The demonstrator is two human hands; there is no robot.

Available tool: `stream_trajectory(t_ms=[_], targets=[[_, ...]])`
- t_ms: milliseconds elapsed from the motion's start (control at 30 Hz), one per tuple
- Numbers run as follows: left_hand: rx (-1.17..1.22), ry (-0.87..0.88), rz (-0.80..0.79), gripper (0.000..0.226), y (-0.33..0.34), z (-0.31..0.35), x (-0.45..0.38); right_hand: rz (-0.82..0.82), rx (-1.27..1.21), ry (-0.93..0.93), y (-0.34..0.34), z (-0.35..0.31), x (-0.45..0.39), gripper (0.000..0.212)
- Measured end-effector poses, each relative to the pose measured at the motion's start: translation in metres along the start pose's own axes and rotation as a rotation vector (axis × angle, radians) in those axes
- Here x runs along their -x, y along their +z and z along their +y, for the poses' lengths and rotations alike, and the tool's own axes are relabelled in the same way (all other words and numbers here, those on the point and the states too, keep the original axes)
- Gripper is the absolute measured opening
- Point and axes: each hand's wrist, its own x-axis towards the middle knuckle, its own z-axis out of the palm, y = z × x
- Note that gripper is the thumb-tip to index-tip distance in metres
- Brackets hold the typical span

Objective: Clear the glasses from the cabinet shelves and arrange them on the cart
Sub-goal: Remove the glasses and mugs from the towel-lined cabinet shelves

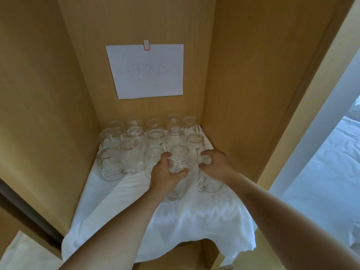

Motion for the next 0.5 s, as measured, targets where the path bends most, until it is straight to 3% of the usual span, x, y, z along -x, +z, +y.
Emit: stream_trajectory(t_ms=[133,500], targets=[[-0.006,-0.002,-0.003,0.085,0.000,0.002,0.000,0.071,0.207,0.085,0.000,-0.008,-0.014,0.047],[-0.002,-0.004,-0.021,0.088,0.004,-0.002,-0.002,0.024,0.143,-0.013,-0.001,-0.025,-0.094,0.070]])
